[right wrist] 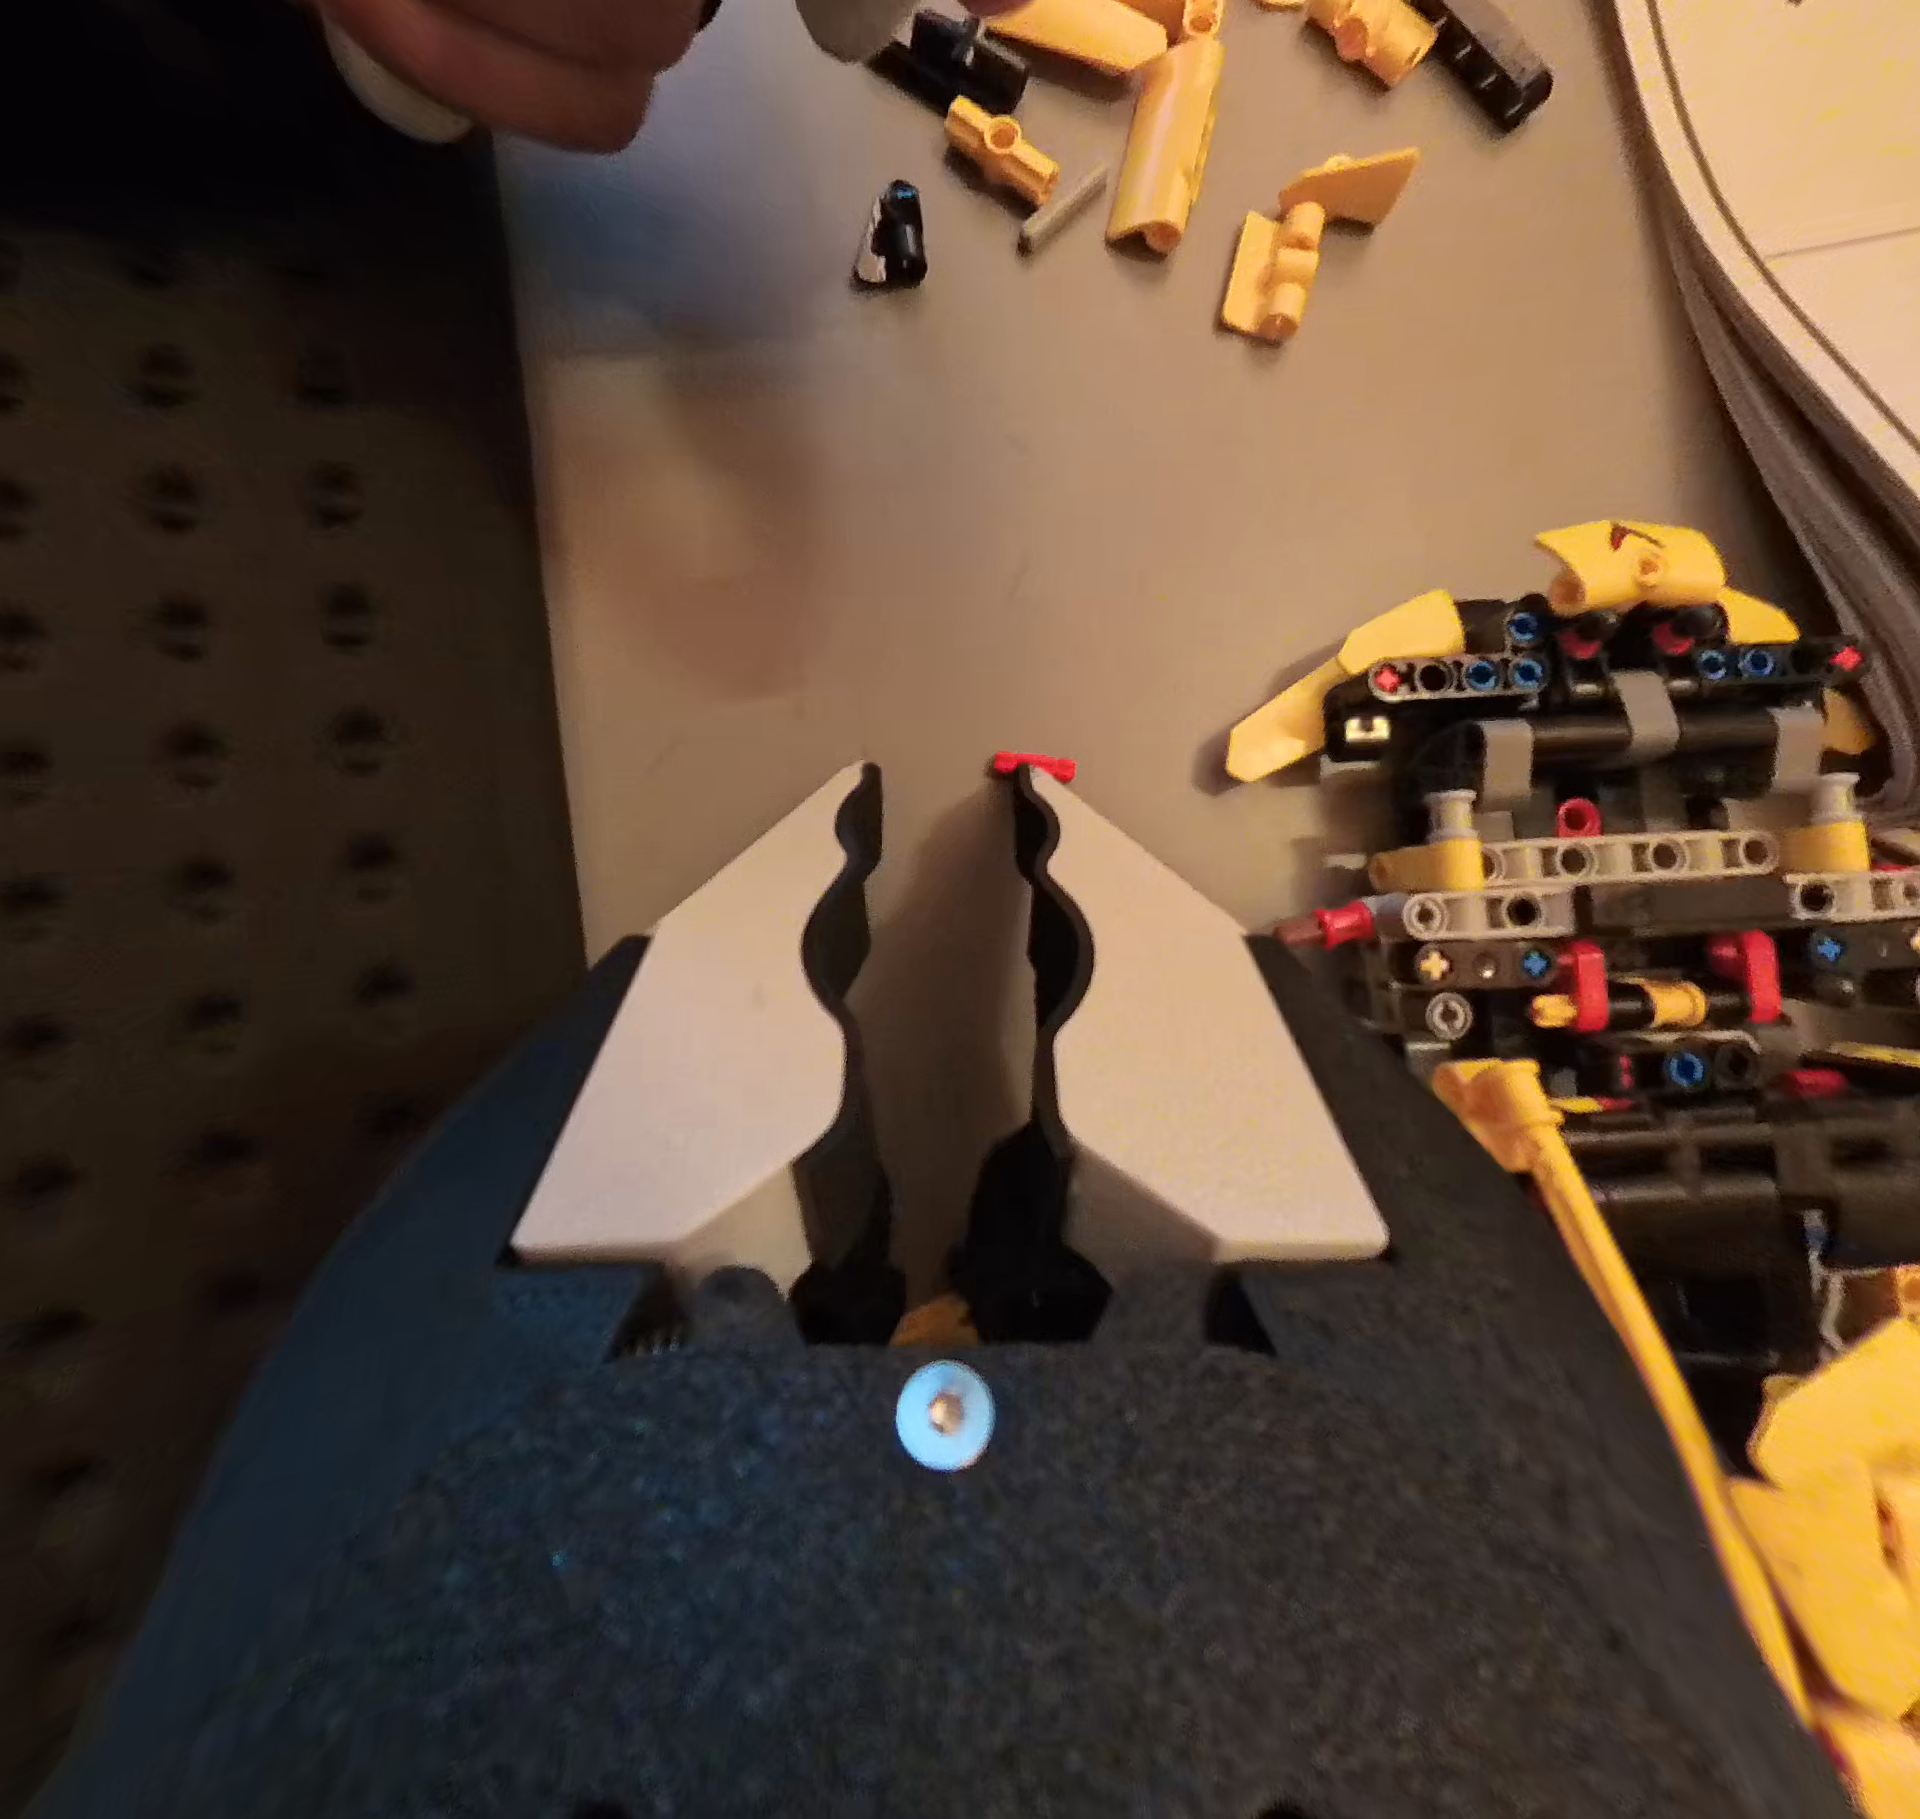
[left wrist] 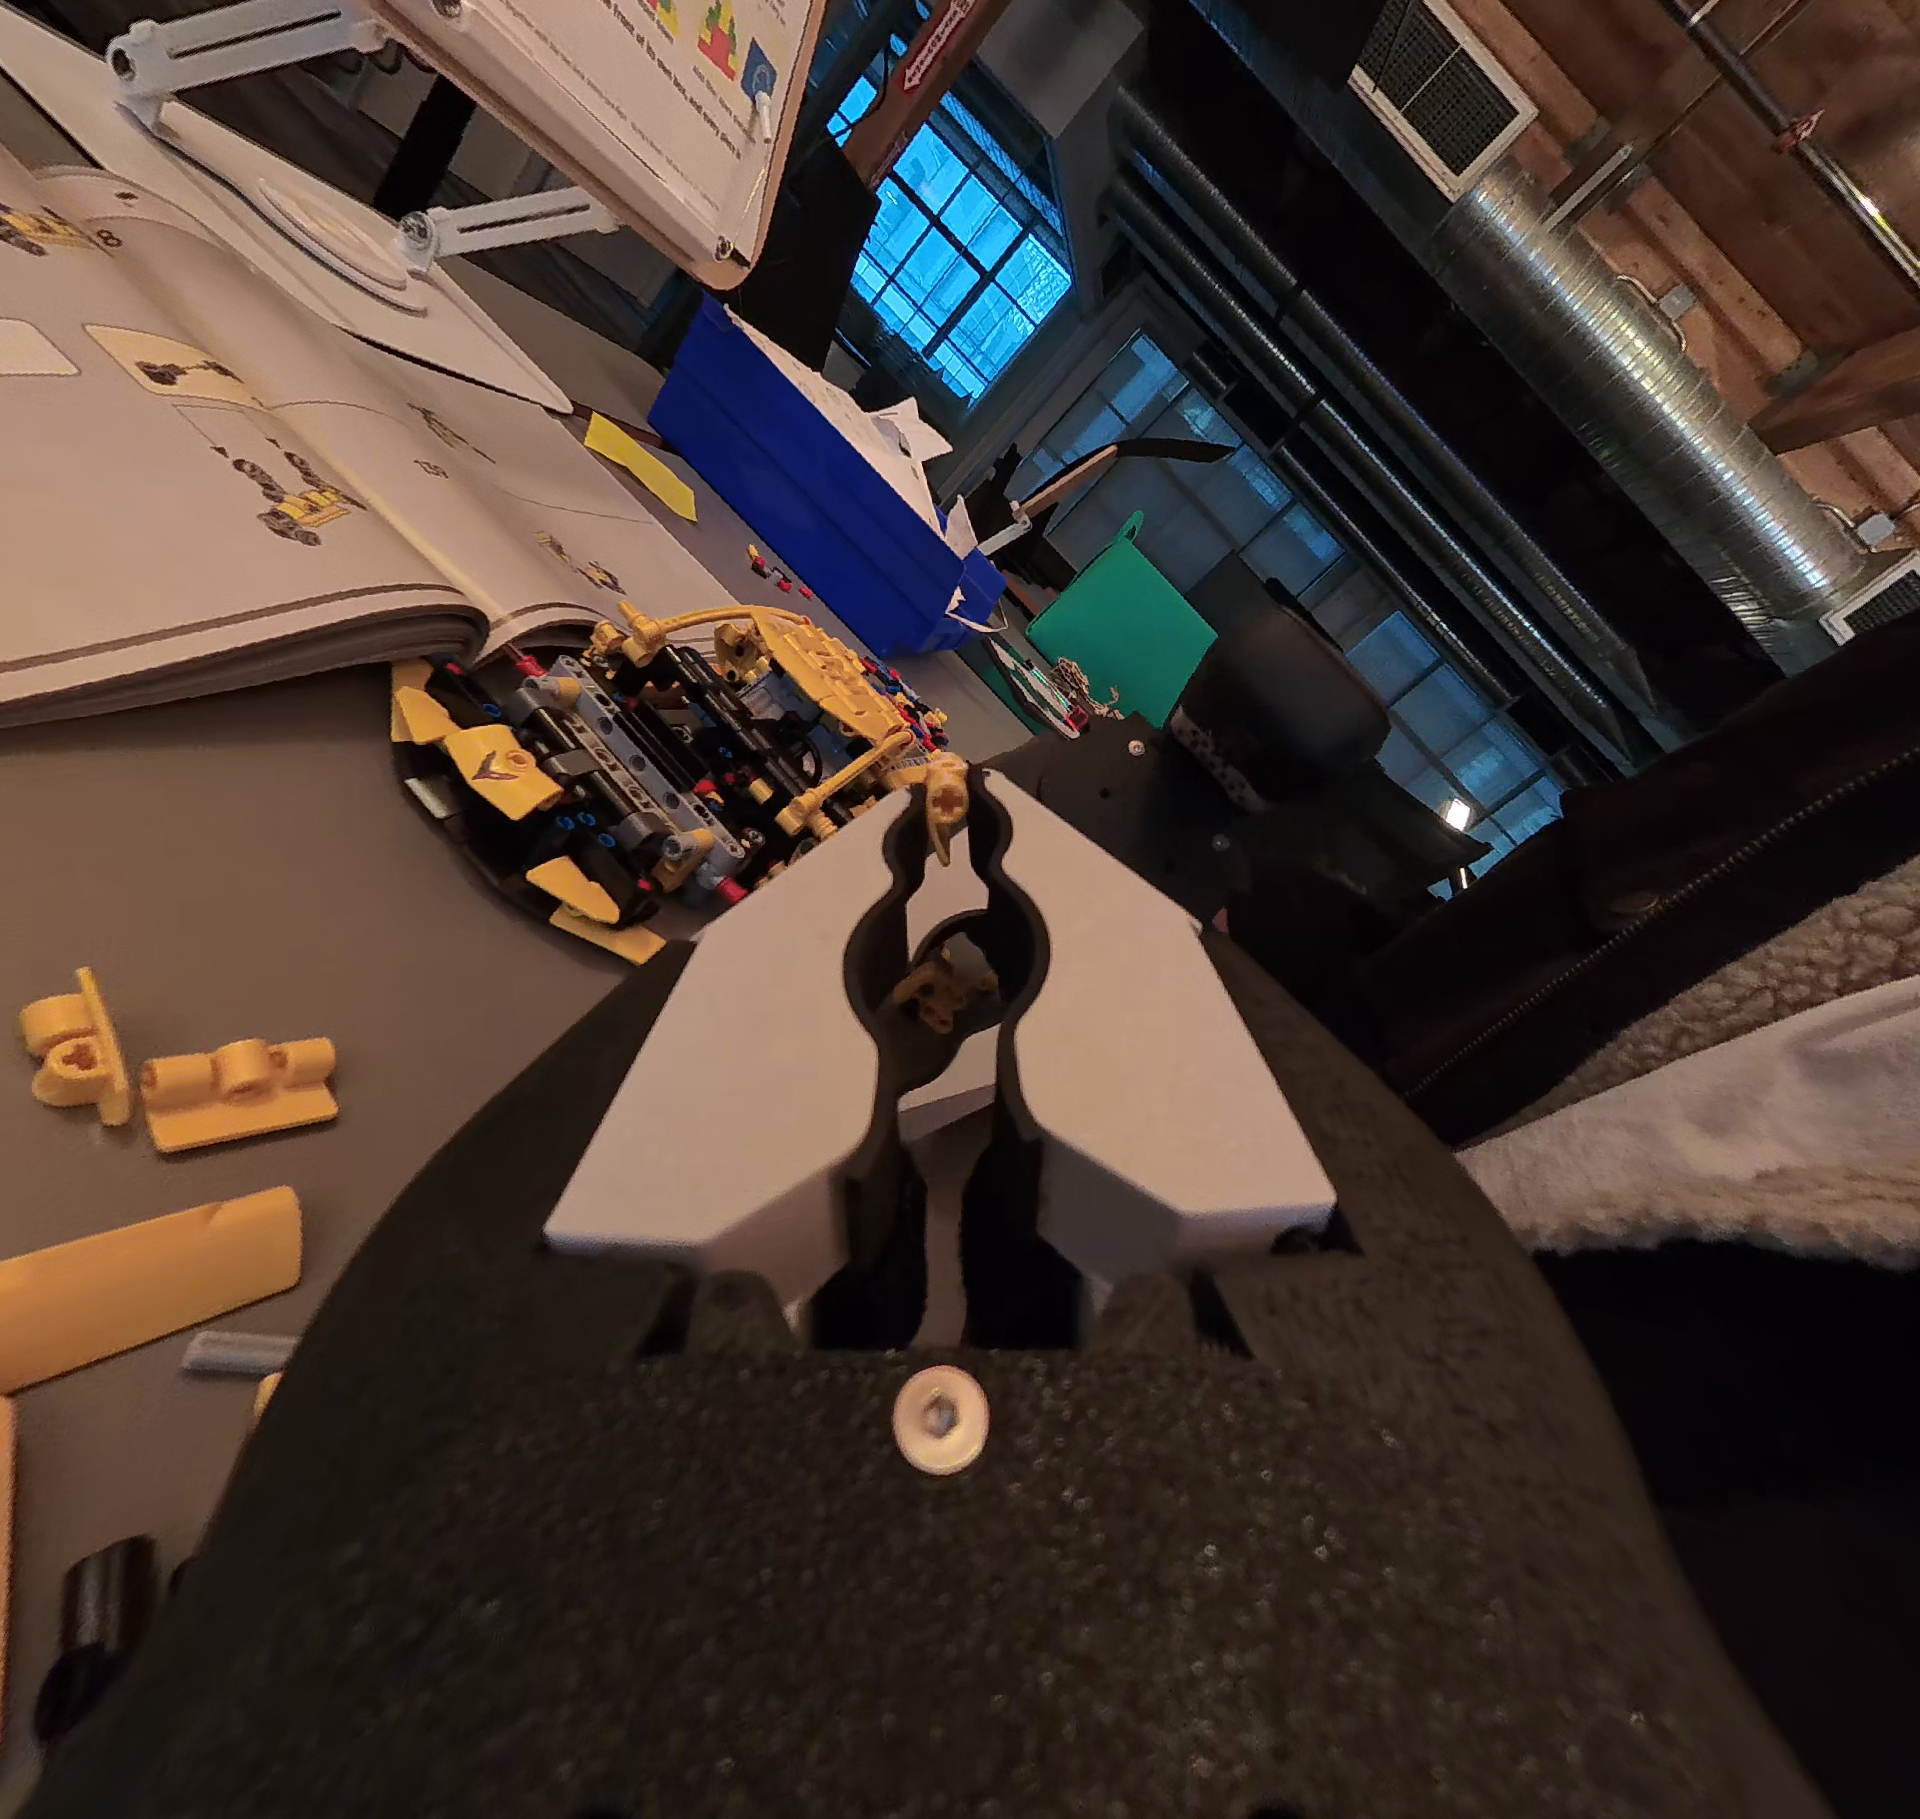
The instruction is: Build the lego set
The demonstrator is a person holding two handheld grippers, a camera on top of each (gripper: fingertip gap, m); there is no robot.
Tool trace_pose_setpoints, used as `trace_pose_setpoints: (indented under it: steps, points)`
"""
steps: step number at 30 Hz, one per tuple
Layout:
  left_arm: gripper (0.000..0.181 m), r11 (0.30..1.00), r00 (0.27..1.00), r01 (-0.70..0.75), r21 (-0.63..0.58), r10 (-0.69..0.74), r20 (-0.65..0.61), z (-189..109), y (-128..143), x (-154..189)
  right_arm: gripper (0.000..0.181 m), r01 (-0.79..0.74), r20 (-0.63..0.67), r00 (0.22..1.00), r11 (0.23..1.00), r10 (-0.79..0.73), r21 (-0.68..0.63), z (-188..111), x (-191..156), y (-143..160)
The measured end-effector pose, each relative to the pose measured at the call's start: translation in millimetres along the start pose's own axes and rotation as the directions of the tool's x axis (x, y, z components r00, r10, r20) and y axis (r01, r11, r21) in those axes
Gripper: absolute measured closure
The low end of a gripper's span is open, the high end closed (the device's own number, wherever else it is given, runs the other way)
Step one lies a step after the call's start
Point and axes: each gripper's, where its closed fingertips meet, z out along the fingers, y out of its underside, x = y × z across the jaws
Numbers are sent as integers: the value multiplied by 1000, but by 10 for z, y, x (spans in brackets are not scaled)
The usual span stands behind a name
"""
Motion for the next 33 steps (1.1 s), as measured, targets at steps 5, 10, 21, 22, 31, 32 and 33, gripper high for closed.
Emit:
trace_pose_setpoints:
  steps: [5, 10, 21, 22, 31, 32, 33]
  points:
    - [175, 1000, 1000, 0, 3, 0, 4, -5, -6, -7, 157, 10, -36, 999, 1000, -10, -1, -9, 70, -42]
    - [175, 1000, 1000, 4, 2, -4, 0, -1, -3, -4, 155, 6, -65, 998, 999, -8, -41, 8, 125, -13]
    - [175, 1000, 1000, 7, 9, -7, -3, -10, -11, 0, 161, -9, -22, 1000, 1000, 9, 2, 62, 35, -54]
    - [175, 1000, 1000, 8, 7, -8, -5, -7, -10, 0, 161, -9, -19, 1000, 1000, 9, 2, 54, 34, -55]
    - [175, 999, 999, 23, 23, -22, -24, -23, -34, 23, 177, 84, -83, 993, 996, -80, 35, 97, 44, -89]
    - [175, 999, 999, 31, 31, -30, -36, -30, -47, 36, 178, 99, -84, 992, 995, -96, 31, 94, 40, -86]
    - [175, 998, 998, 41, 39, -39, -52, -37, -61, 53, 178, 106, -87, 991, 994, -104, 24, 80, 47, -81]
